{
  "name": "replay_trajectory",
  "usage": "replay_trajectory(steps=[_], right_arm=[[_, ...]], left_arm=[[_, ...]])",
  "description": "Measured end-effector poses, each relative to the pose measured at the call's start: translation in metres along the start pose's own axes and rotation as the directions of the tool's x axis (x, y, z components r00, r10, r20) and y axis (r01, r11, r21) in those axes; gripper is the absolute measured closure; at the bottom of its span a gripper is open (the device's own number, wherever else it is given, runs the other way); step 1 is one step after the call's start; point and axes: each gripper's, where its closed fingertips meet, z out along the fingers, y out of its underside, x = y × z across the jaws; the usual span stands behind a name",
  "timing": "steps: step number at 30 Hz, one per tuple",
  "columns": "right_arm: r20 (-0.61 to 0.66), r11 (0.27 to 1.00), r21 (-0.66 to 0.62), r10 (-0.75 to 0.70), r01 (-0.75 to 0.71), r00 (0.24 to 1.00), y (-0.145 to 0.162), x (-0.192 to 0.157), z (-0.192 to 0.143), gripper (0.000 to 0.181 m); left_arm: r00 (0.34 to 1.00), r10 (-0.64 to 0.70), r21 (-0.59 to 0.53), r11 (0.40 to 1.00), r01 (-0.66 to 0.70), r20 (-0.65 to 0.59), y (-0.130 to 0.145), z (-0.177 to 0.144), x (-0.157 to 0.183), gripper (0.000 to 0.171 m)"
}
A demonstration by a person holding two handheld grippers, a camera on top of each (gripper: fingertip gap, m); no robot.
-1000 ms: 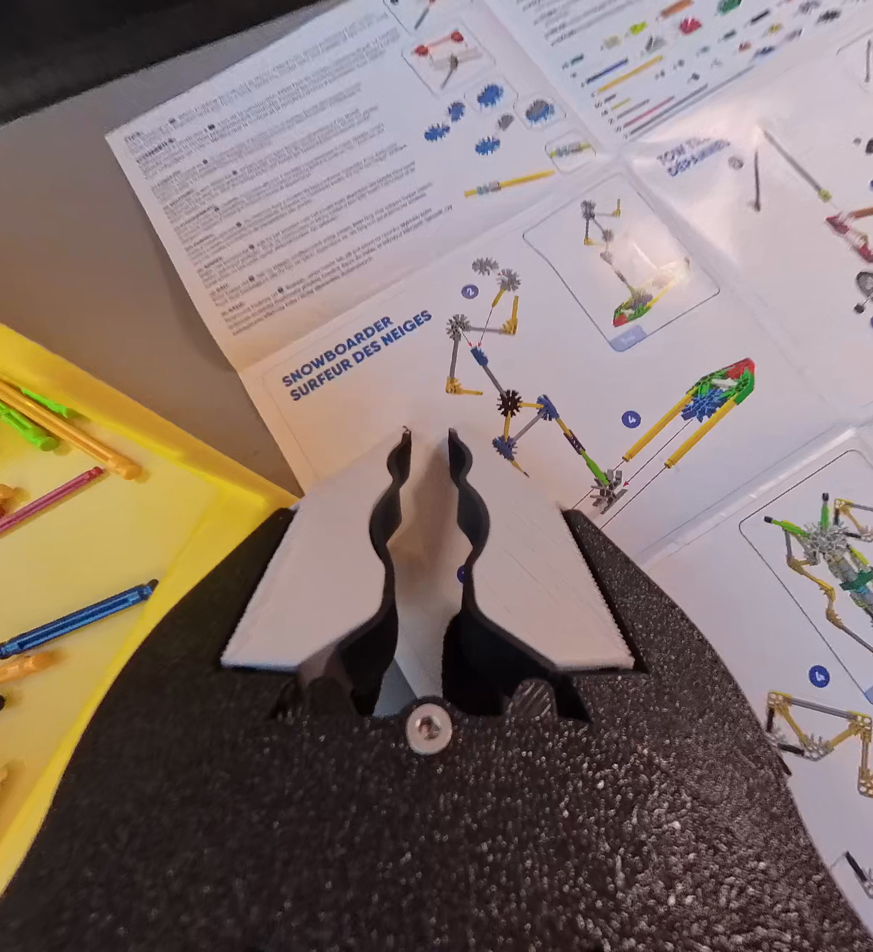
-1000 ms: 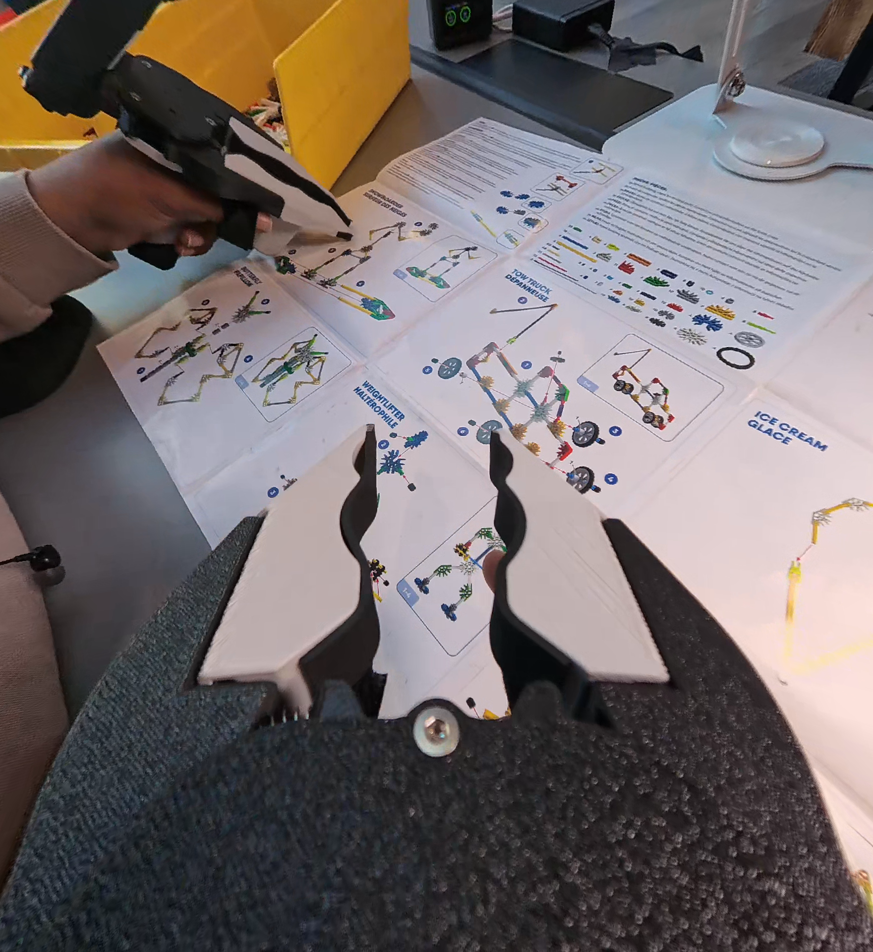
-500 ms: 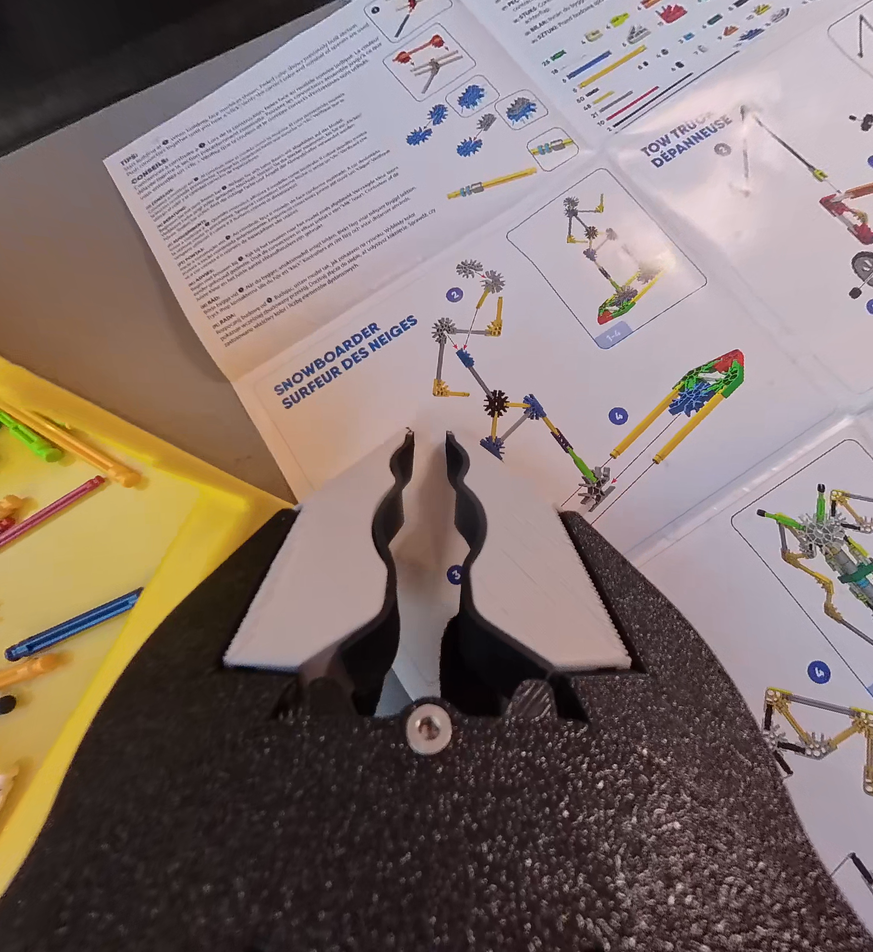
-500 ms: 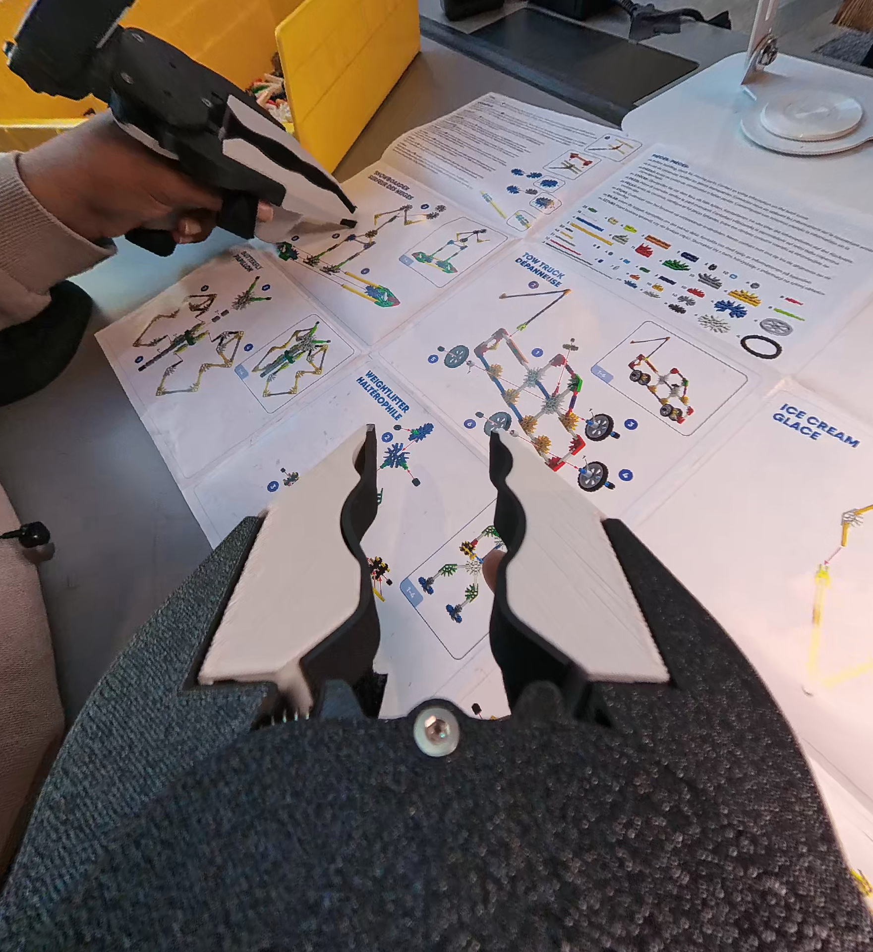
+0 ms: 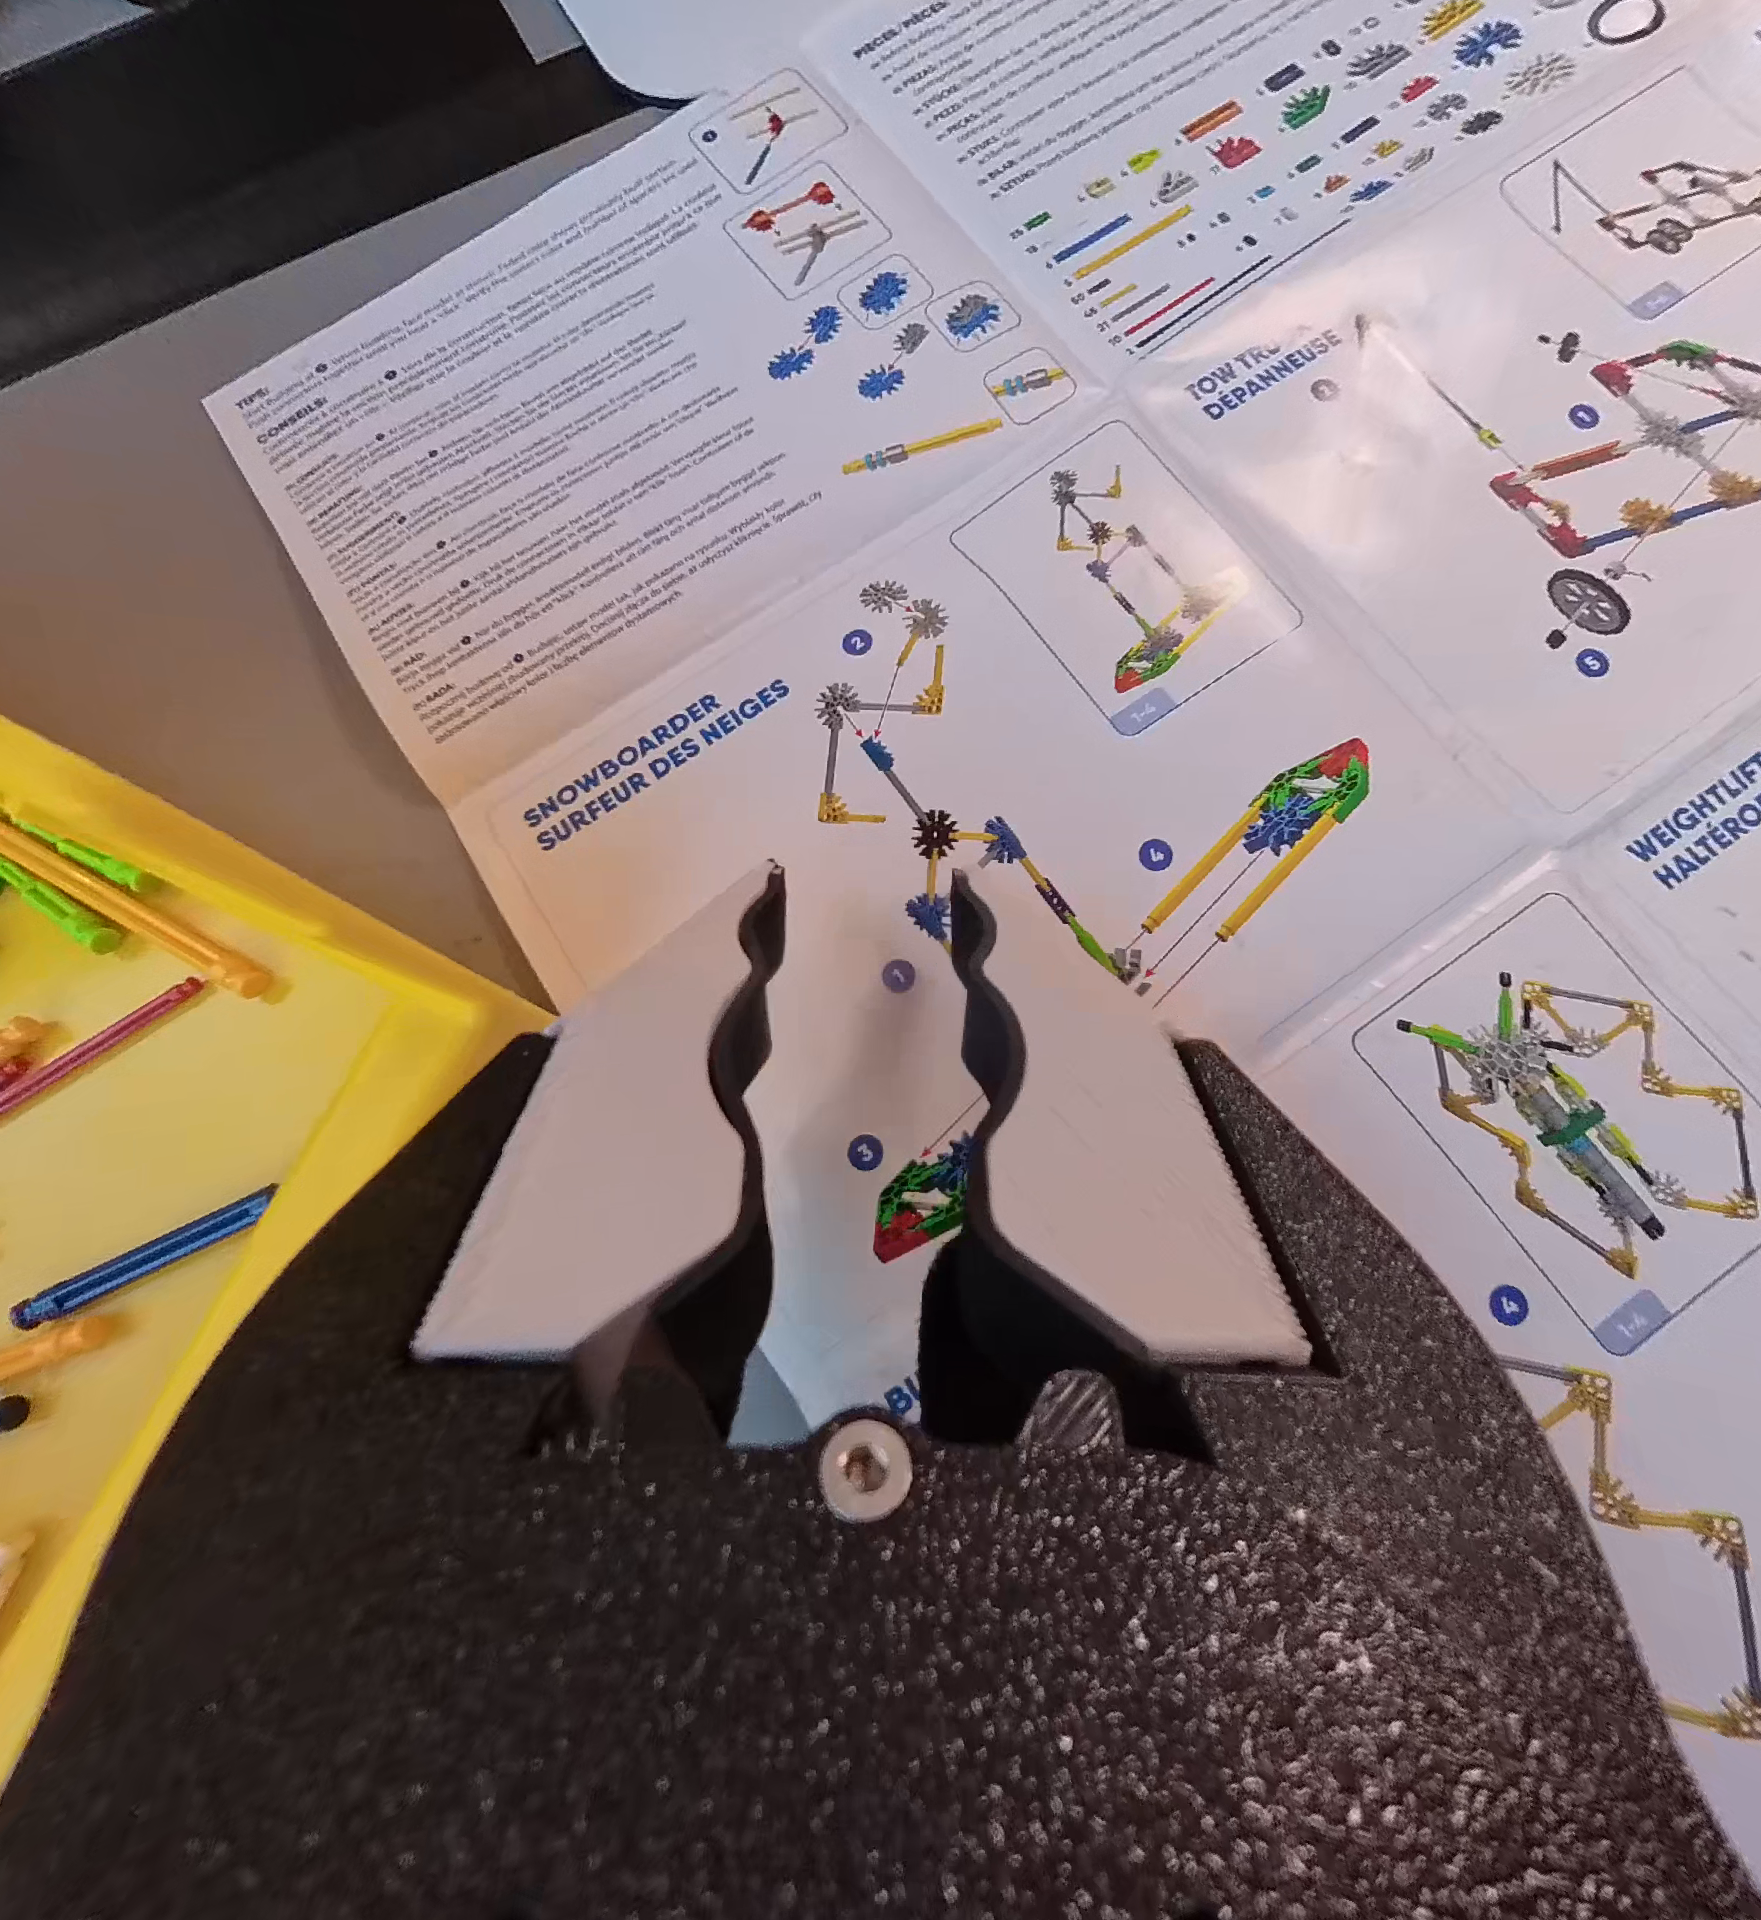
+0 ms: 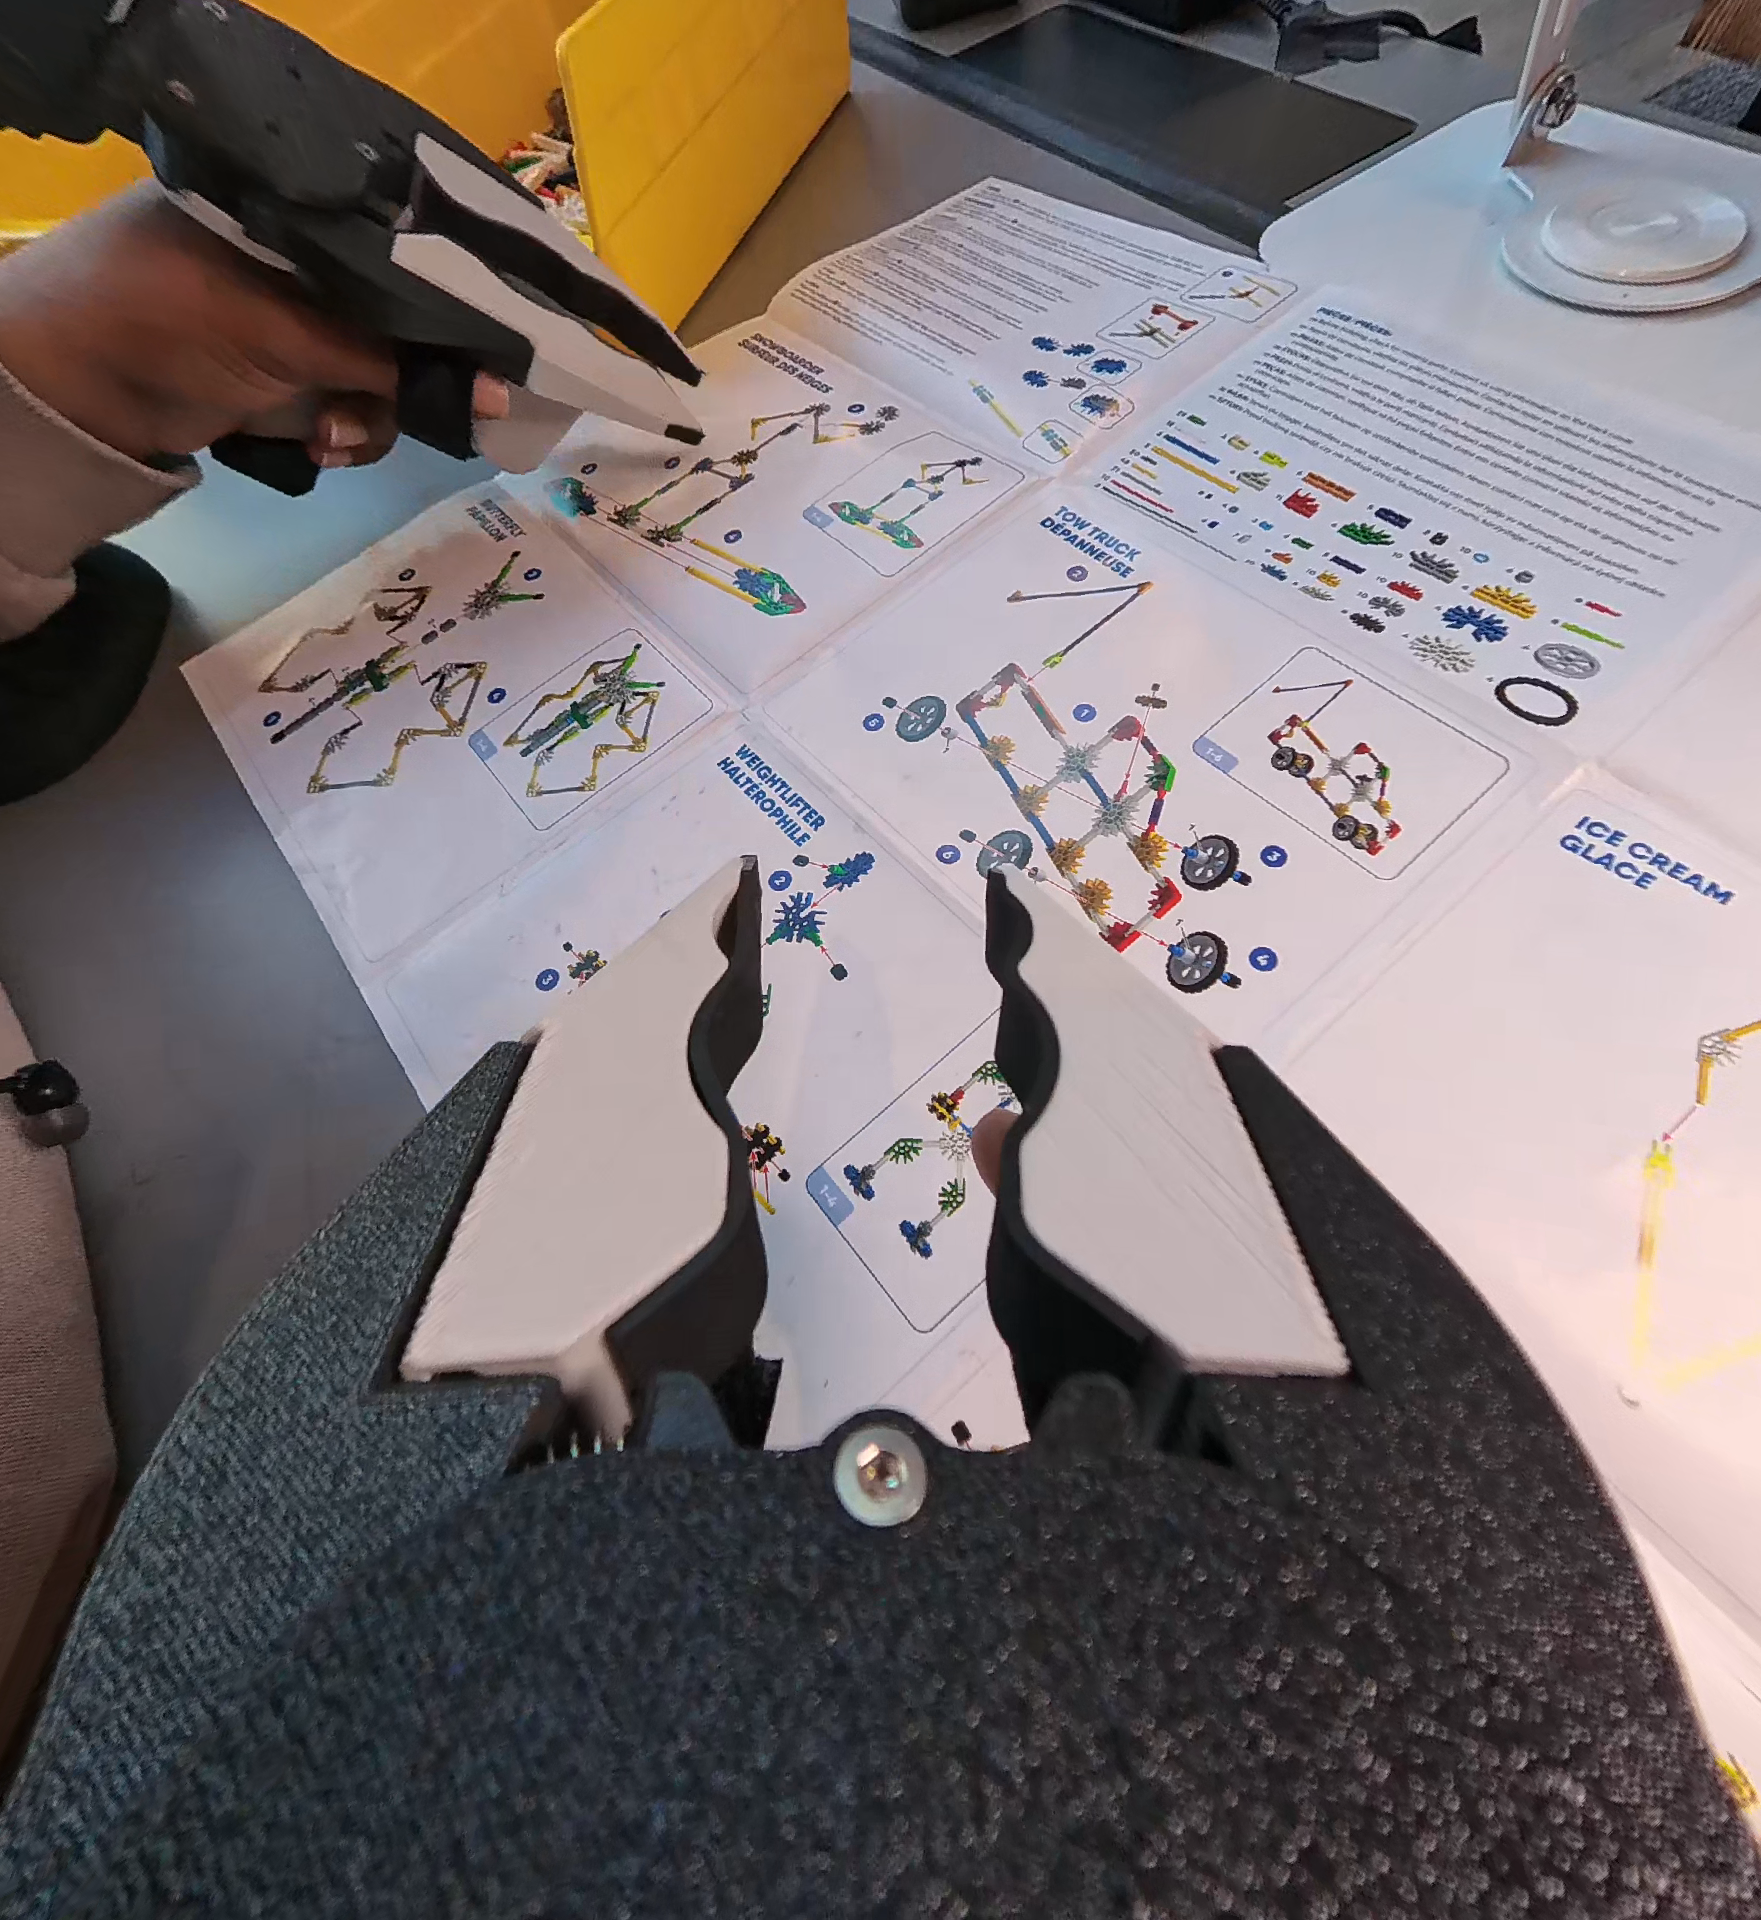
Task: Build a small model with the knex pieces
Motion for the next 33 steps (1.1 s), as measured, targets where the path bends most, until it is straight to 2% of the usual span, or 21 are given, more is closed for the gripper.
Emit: replay_trajectory(steps=[4,7,10,18,33], right_arm=[[-0.003,1.000,-0.014,0.005,-0.005,1.000,0.004,0.002,0.003,0.139],[-0.003,1.000,-0.018,0.003,-0.003,1.000,0.004,0.001,0.005,0.139],[-0.005,1.000,-0.018,0.000,0.000,1.000,0.004,0.001,0.006,0.139],[-0.001,1.000,-0.022,0.009,-0.009,1.000,0.005,0.001,0.008,0.139],[-0.003,1.000,-0.013,0.004,-0.004,1.000,0.002,-0.001,0.007,0.139]], left_arm=[[0.999,0.010,-0.014,1.000,-0.010,-0.031,0.001,-0.002,0.013,0.112],[0.999,0.025,-0.061,0.998,-0.027,-0.037,0.007,-0.003,0.022,0.078],[0.998,0.042,-0.112,0.993,-0.047,-0.050,0.015,-0.006,0.030,0.060],[0.998,0.035,-0.120,0.992,-0.042,-0.058,0.017,-0.019,0.033,0.053],[0.999,0.008,-0.120,0.993,-0.014,-0.051,0.017,-0.022,0.028,0.054]])
